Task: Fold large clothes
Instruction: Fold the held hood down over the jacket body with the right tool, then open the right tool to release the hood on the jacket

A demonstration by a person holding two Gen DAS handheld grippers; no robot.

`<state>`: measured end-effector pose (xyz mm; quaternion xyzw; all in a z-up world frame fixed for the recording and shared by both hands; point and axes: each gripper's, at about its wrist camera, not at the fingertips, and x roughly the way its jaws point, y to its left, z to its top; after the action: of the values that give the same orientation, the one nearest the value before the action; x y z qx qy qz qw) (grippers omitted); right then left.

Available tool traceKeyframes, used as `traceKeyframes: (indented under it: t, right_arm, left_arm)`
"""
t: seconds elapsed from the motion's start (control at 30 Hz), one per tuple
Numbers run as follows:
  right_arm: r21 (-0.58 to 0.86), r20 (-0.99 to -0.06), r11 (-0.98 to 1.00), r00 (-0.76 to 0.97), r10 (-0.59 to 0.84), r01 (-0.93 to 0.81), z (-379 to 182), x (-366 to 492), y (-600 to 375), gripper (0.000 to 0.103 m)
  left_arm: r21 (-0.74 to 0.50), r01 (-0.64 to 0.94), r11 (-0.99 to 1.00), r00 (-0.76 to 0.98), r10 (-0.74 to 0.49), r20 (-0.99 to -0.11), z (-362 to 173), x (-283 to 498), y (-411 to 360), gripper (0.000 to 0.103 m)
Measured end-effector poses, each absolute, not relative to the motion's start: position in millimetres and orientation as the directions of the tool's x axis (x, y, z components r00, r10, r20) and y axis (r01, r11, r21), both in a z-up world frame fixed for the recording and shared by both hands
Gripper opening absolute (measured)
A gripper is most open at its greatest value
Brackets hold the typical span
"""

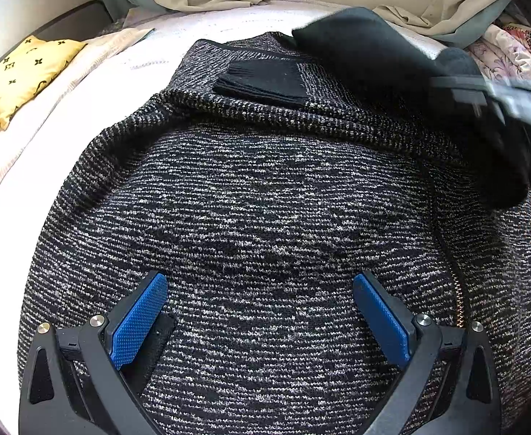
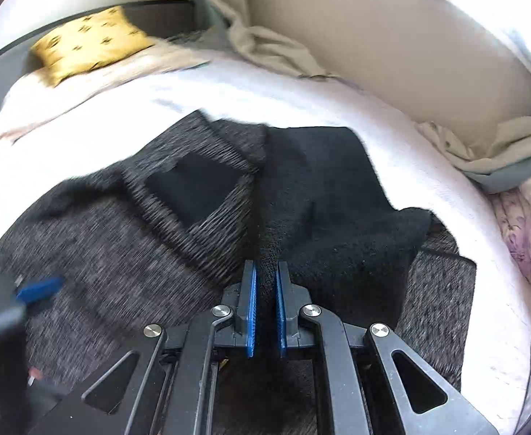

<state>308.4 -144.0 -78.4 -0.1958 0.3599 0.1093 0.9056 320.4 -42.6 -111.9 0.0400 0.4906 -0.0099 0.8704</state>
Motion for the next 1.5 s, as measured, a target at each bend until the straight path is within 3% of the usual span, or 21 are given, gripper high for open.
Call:
traceKeyframes:
  t: [0.13,0.2,0.3,0.4,0.57,0.7,0.83,0.9,1.2,1.33,1.5]
  right_arm:
    - [-0.288,-0.743,0.874,0.667,0.054,-0.392,-95.7,291.6,-139.5,0.006]
    - [-0.301,-0.765,0.868,0.643,0.027,-0.394,-105.2,292.5,-138.6,0.014]
    - [-0.190,-0.805,0.891,0.585,0.098,-0.411,-105.3,289.9,-144.1,0.016]
    - [-0.083,-0.779,0.909,0.595,0.196,-0.408,-84.1,280.7,-154.9,0.016]
    - [0.046,-0.684,0.966,0.697,0.215,-0.253,-36.9,316.4,-199.4,0.016]
    - [0.174,-0.718,0.976,0.662,0.214,-0.127,-51.2,366.4,-237.8,0.015]
    - [0.104,-0.771,0.995,0.632,0.081,-0.002,-86.8,384.7,-257.0,0.010]
    - [0.101,-0.773,0.994,0.632,0.056,0.035,-100.9,387.6,-266.5,0.000]
    - [0.031,-0.719,0.999,0.695,-0.004,0.037,-86.8,360.5,-256.0,0.001]
    - [0.032,-0.666,0.997,0.742,0.069,-0.063,-67.4,313.1,-233.4,0.004]
    - [0.007,-0.737,0.984,0.664,0.127,-0.181,-99.8,284.9,-204.3,0.003]
  left_arm:
    - [0.060,0.057,0.997,0.519,0.022,-0.855,-112.0,320.5,-42.4,0.103]
    - [0.060,0.057,0.997,0.519,0.022,-0.855,-111.8,320.6,-42.6,0.103]
    - [0.059,0.056,0.997,0.518,0.022,-0.855,-111.8,320.6,-42.6,0.103]
    - [0.061,0.055,0.997,0.518,0.024,-0.855,-111.8,321.2,-42.3,0.103]
    - [0.064,0.053,0.997,0.521,0.027,-0.853,-111.6,316.2,-43.9,0.103]
    - [0.062,0.055,0.997,0.520,0.025,-0.854,-111.7,316.2,-44.6,0.103]
    - [0.063,0.054,0.997,0.521,0.025,-0.853,-111.5,316.3,-45.1,0.103]
    - [0.062,0.055,0.997,0.521,0.025,-0.853,-111.5,316.5,-45.0,0.103]
    - [0.063,0.055,0.997,0.522,0.025,-0.852,-111.0,317.1,-45.2,0.103]
    - [0.064,0.051,0.997,0.526,0.028,-0.850,-110.3,318.1,-44.6,0.103]
    - [0.068,0.049,0.996,0.537,0.031,-0.843,-109.4,315.4,-45.8,0.103]
